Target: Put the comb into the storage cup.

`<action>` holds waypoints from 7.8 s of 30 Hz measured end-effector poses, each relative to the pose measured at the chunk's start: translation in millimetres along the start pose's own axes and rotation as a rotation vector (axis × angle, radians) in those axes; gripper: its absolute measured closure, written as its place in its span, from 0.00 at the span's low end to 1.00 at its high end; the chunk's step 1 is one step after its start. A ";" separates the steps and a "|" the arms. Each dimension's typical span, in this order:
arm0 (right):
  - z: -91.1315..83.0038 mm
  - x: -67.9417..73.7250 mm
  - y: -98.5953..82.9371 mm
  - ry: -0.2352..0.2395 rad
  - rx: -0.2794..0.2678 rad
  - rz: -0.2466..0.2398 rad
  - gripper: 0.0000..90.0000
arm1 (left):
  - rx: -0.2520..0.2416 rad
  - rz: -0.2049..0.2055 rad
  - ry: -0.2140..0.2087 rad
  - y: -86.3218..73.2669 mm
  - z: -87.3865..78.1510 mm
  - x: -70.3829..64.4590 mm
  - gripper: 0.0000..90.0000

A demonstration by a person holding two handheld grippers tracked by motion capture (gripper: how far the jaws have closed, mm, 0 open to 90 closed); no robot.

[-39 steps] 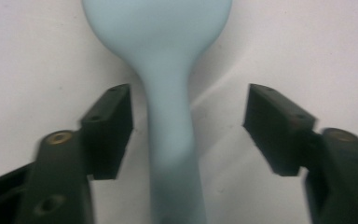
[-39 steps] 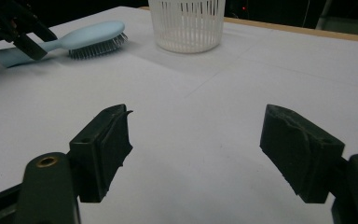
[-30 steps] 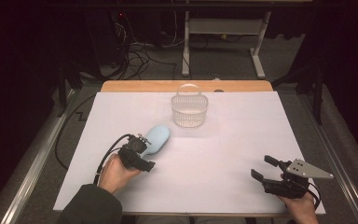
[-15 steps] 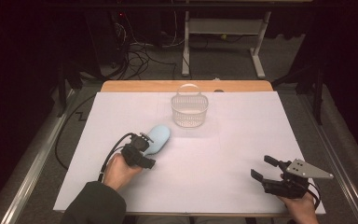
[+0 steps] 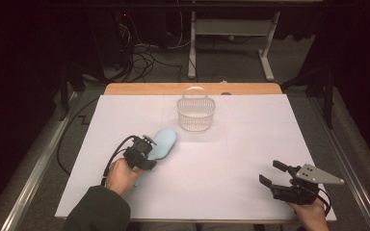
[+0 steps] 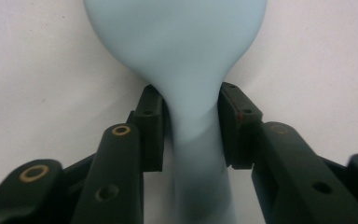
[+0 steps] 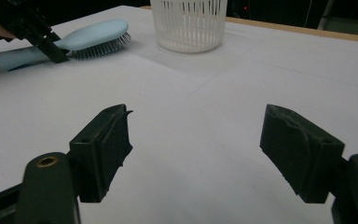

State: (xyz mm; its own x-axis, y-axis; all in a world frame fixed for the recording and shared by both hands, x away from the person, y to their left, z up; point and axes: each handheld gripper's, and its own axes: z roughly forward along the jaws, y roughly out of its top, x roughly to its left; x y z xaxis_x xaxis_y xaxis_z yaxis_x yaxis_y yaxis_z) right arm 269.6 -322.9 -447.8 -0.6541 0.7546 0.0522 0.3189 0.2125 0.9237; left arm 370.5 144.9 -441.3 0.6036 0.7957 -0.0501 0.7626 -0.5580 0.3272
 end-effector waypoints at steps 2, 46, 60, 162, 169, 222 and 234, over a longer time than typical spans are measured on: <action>0.0 0.0 0.0 0.000 0.000 -0.001 0.27 | 0.006 0.013 0.000 0.5 -0.2 0.7 0.74; 17.8 38.5 19.5 0.091 -0.048 -0.044 0.20 | -0.334 0.174 -0.146 -17.2 -32.6 -48.6 0.75; 45.4 64.0 34.3 0.188 -0.065 -0.026 0.18 | -0.402 0.227 -0.203 -14.6 -37.0 -74.7 0.75; 86.7 58.2 89.7 0.495 0.001 0.325 0.60 | -0.459 0.282 -0.263 7.7 -31.4 -122.4 0.43; 85.0 58.1 91.5 0.485 0.005 0.310 0.60 | -0.485 0.259 -0.253 2.5 -32.8 -114.2 0.29; 97.1 13.2 170.5 0.295 0.002 0.242 0.60 | -0.575 -0.065 -0.068 -63.7 -37.4 17.2 0.00; 106.7 6.2 177.4 0.274 0.025 0.245 0.60 | -0.608 -0.074 -0.078 -67.6 -34.8 21.0 0.00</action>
State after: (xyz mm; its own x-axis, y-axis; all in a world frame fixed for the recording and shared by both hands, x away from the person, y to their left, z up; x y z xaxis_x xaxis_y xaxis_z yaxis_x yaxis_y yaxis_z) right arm 395.2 -214.3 -324.1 -0.7144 0.5917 0.3736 0.5035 0.0638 0.8617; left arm 323.6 207.5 -431.6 0.5869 0.7948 -0.1544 0.5478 -0.2494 0.7986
